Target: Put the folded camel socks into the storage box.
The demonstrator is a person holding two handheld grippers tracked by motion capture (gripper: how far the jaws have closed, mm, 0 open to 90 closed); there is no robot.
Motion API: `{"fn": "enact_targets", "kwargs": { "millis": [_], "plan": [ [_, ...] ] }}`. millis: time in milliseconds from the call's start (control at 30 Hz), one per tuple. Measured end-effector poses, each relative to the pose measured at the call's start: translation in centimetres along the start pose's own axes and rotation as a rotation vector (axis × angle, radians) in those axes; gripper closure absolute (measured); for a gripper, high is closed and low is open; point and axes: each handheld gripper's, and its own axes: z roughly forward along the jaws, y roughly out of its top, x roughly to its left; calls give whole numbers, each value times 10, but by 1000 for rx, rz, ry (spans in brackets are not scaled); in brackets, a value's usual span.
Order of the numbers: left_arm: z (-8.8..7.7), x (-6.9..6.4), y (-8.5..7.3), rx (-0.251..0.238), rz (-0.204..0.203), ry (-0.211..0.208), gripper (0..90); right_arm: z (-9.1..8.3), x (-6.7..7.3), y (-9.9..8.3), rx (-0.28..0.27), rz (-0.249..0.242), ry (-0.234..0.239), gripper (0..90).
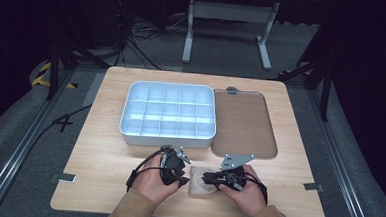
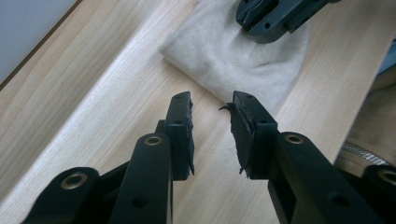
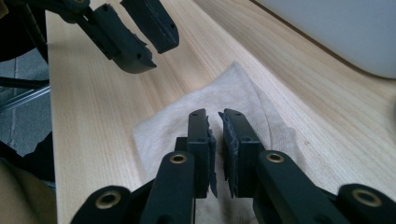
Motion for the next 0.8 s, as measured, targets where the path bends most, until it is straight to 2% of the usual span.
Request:
{"fn": "enact_targets", "kwargs": {
  "millis": [133,200,400,433,533,667,800],
  "plan": [
    [3,0,-1,6,16,10,686,4,-6,-3,28,17,1,831],
    [5,0,-1,15,14,4,687,6,-9,-5,30,24,19,850],
    [10,-1,-1,36,34,10,695,4,-12,-7,34,-5,4,884],
    [11,-2,1,45,51,18,707,4,-11,-7,36,-11,0,885],
    [13,-5,2,55,58,30,776,5,-8,-6,44,-45,-14,886],
    [17,-5,3,65,51,35,805,5,-7,-6,44,-79,-21,887],
    [20,-5,3,72,54,41,821,5,-6,-6,45,-83,-26,887]
  ]
}}
